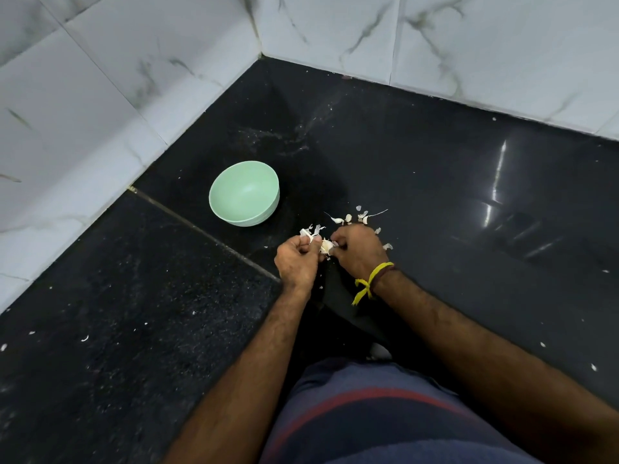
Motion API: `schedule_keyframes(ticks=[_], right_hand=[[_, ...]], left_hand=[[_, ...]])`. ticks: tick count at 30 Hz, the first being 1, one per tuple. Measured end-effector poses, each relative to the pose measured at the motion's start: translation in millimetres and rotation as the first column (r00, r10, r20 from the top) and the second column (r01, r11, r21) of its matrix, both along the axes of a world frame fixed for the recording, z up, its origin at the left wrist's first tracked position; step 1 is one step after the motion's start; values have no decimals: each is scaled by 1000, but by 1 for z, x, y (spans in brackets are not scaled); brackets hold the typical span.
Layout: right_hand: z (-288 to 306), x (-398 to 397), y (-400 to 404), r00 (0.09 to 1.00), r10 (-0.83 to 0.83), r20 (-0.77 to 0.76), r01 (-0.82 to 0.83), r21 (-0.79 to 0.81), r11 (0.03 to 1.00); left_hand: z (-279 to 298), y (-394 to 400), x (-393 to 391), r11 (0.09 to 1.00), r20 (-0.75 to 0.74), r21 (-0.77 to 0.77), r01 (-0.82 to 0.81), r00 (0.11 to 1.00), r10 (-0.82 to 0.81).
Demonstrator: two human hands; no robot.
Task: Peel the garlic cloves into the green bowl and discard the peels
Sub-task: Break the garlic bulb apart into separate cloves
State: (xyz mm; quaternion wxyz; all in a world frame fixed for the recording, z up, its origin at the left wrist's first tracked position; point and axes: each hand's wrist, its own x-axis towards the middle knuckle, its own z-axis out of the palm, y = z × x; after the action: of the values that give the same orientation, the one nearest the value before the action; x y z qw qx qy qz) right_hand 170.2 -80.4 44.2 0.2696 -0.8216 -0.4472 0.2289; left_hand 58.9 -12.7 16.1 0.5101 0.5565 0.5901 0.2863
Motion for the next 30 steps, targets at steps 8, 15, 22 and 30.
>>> schedule_keyframes(ticks=[8,15,22,30], right_hand=[[0,-10,-4,983,76,168,-75,-17,997],[8,7,0,991,-119,53,112,124,986],[18,30,4,978,-175,114,163,112,980],[1,-1,-3,747,-105,-657,235,113,965]], left_hand=[[-9,4,-10,995,-70,83,-53,996,59],[1,0,-8,996,12,58,-73,997,72],[11,-7,-4,987,290,-145,-72,950,112],[16,-14,-4,994,349,-84,66,936,-33]])
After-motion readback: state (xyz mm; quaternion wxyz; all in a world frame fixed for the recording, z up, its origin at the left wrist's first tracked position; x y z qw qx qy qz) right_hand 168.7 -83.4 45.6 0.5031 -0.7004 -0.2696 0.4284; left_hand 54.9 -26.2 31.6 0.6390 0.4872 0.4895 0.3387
